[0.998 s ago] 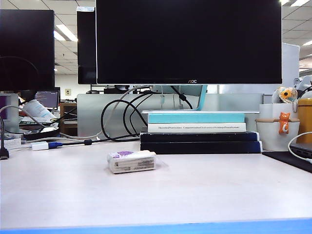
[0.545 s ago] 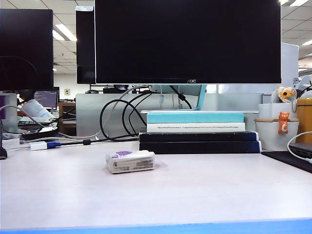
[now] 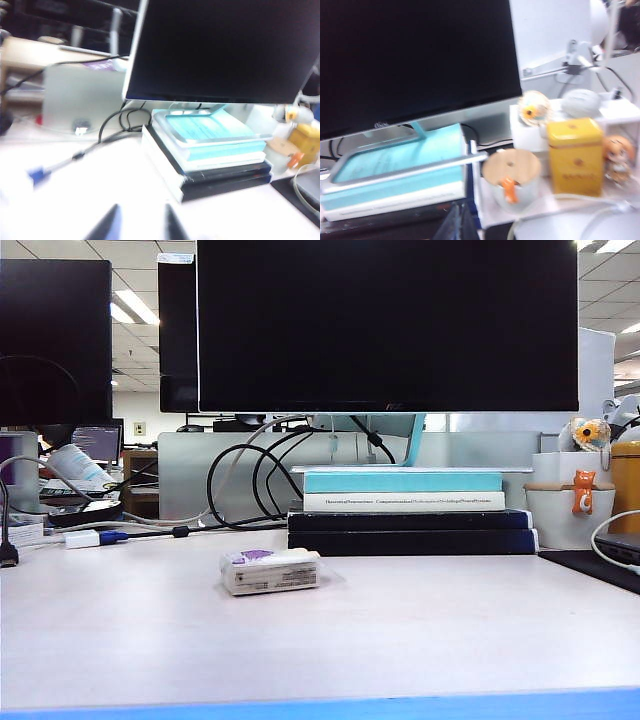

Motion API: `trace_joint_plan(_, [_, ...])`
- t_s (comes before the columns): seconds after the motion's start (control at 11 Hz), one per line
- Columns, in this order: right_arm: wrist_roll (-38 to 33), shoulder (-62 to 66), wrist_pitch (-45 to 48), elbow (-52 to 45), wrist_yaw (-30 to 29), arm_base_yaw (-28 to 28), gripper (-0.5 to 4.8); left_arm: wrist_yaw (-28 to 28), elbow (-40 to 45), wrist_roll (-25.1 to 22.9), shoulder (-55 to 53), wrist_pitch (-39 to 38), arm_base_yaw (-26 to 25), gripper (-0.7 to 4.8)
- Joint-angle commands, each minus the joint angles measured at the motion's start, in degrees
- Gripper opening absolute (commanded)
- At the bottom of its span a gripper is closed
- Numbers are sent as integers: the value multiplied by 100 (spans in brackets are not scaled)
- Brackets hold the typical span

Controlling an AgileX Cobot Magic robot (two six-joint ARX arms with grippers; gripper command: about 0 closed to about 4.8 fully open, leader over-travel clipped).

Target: Pick up a packet of tissues from the table with the left hand, then take a tissue from it with the right hand.

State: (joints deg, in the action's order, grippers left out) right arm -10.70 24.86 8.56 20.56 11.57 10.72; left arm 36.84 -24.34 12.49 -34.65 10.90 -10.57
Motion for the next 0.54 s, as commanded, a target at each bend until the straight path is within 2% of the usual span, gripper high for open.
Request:
trace_joint_plan(0.09, [-22, 890, 9, 638, -678, 2, -6, 787, -511, -804, -1069, 732, 7, 91])
trace_joint_plan(0.18, [-20, 1246, -83, 879, -1058, 4, -6, 1178, -636, -1058, -1482, 914, 9, 95])
trace_joint_plan(0.27, [-13, 1508, -205, 1047, -1268, 2, -6, 1547, -649, -1255, -1832, 1189, 9, 159])
trace_joint_plan(0.36, [7, 1764, -334, 1189, -1327, 0, -6, 1801, -651, -1449, -2109, 1353, 50, 337])
trace_joint_plan(0.45, [28, 1980, -417, 1281, -1327, 0, -6, 1832, -651, -1766, -2400, 1421, 192, 479])
trace_joint_plan(0.54, [26, 2081, -442, 1314, -1327, -2, -6, 1827, -651, -2076, -2590, 1456, 330, 479])
